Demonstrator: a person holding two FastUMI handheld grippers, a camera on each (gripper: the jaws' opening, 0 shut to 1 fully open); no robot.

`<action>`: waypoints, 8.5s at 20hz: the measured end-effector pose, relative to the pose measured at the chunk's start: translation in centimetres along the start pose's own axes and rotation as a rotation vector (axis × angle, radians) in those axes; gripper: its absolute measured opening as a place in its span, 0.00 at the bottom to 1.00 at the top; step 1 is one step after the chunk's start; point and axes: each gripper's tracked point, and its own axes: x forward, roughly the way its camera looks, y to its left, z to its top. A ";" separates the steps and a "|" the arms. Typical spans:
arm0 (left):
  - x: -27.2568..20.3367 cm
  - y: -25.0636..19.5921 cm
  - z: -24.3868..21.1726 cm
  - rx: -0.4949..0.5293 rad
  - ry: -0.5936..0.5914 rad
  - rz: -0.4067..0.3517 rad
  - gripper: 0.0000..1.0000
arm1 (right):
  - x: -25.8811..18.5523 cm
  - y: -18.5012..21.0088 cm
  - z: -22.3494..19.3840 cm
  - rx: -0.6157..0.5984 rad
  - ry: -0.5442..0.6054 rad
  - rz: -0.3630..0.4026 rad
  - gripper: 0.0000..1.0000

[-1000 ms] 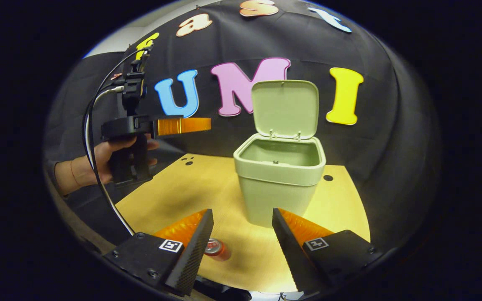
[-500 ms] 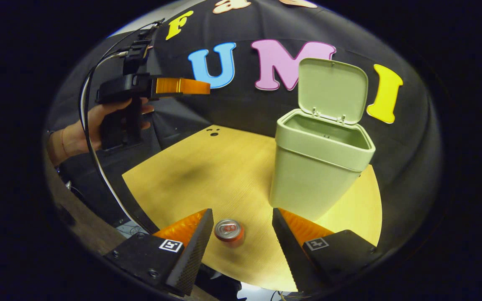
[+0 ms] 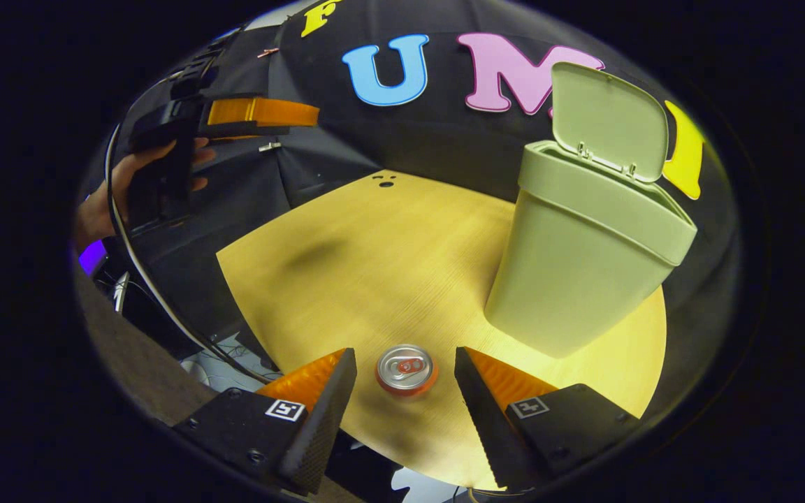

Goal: Press the lid of the desktop garbage bin to open it, pick up the crumpled paper on the desktop and throw it into the bin, then pick up the pop can on the desktop and drop it into the bin, and finally close the garbage bin lid.

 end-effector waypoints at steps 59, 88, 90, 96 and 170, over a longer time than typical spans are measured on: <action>2.8 -0.1 -0.8 -0.002 0.049 0.034 0.95 | -6.7 -14.9 24.3 0.212 -0.506 -0.143 0.83; 5.1 -0.6 -2.0 -0.011 0.093 0.038 0.95 | -0.2 -19.8 18.2 0.254 -0.224 -0.172 0.84; 4.5 -0.8 -2.0 -0.007 0.090 0.036 0.95 | -0.7 -19.5 18.2 0.244 -0.227 -0.176 0.88; 2.8 -0.9 -1.6 0.004 0.075 0.036 0.95 | -2.6 -17.9 18.8 0.267 -0.245 -0.123 0.91; -1.5 -1.0 -2.5 0.019 0.078 0.004 0.95 | -4.4 -19.5 22.0 0.189 -0.331 -0.296 0.99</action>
